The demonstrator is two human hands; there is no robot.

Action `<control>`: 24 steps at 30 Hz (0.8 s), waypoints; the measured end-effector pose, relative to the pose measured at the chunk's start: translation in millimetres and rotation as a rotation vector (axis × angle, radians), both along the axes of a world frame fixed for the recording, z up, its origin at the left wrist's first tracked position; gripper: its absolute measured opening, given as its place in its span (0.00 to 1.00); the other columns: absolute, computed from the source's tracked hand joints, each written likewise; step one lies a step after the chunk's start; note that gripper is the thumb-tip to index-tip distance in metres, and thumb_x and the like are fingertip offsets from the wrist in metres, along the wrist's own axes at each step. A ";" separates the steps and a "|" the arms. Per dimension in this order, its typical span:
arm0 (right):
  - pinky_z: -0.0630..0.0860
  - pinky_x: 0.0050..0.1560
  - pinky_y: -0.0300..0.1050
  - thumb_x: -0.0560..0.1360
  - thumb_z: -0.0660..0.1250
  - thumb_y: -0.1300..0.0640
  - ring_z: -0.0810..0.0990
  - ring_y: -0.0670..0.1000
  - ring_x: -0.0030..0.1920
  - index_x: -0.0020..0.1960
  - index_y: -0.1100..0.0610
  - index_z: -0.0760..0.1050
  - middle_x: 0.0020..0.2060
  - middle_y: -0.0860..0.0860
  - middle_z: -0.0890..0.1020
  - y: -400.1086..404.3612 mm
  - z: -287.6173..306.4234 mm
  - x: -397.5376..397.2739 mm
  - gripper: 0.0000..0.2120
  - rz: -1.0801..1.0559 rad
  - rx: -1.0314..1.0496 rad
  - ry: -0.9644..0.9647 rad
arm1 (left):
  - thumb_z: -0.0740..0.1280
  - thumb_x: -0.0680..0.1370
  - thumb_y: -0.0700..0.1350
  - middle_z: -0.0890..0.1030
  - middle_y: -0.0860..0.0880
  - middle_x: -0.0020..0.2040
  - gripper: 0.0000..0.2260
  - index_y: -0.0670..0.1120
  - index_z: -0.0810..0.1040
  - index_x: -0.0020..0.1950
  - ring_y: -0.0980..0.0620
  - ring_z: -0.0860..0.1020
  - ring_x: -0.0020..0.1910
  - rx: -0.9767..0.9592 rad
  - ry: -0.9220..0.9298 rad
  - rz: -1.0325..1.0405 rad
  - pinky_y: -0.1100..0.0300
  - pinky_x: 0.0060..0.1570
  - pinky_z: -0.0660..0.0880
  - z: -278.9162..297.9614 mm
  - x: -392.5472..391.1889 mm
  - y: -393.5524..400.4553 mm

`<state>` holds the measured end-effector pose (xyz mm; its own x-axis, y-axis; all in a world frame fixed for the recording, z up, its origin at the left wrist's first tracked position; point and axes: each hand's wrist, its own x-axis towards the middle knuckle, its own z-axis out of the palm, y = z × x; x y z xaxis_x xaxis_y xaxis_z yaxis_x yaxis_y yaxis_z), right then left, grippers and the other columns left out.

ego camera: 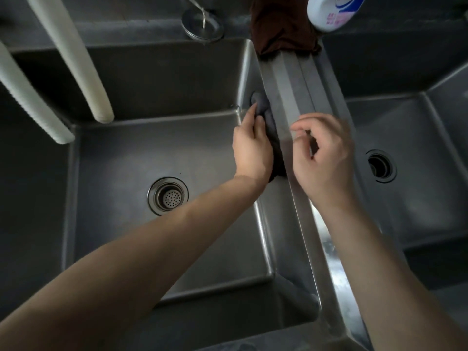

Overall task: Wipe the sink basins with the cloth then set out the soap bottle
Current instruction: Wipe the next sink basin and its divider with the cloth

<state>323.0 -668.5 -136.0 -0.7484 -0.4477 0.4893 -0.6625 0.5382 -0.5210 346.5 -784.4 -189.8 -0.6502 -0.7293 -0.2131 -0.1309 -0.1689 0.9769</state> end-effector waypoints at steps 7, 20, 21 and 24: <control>0.78 0.55 0.52 0.75 0.63 0.66 0.81 0.57 0.53 0.47 0.62 0.83 0.49 0.54 0.84 0.5 -3.0 -1.8 0.10 -0.018 -0.057 0.019 | 0.54 0.83 0.52 0.73 0.42 0.53 0.18 0.49 0.72 0.70 0.54 0.77 0.44 -0.003 -0.161 -0.168 0.52 0.59 0.77 -25.8 68.2 54.9; 0.78 0.51 0.54 0.75 0.64 0.64 0.81 0.58 0.51 0.45 0.60 0.83 0.47 0.52 0.84 5.2 -8.1 -0.7 0.09 0.015 -0.011 0.029 | 0.51 0.85 0.44 0.71 0.38 0.61 0.19 0.52 0.64 0.76 0.39 0.72 0.63 -0.010 -0.753 -0.362 0.51 0.66 0.68 -121.8 74.8 66.0; 0.78 0.52 0.54 0.75 0.64 0.64 0.81 0.58 0.52 0.45 0.60 0.83 0.47 0.53 0.84 5.4 -7.8 -1.2 0.09 0.019 -0.008 0.028 | 0.52 0.84 0.43 0.70 0.38 0.62 0.20 0.52 0.63 0.77 0.38 0.72 0.64 -0.048 -0.743 -0.377 0.50 0.67 0.68 -120.4 78.4 67.3; 0.78 0.54 0.53 0.75 0.64 0.64 0.81 0.57 0.53 0.46 0.59 0.83 0.48 0.52 0.84 6.0 -6.1 -2.3 0.09 0.003 -0.020 0.015 | 0.53 0.84 0.40 0.64 0.38 0.74 0.24 0.50 0.57 0.80 0.37 0.67 0.71 -0.103 -0.737 -0.530 0.47 0.68 0.67 -108.7 96.4 74.7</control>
<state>320.8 -662.5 -142.1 -0.7396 -0.4402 0.5092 -0.6720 0.5257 -0.5215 442.9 -709.7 -298.5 -0.6310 -0.4122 -0.6572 -0.7628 0.1751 0.6225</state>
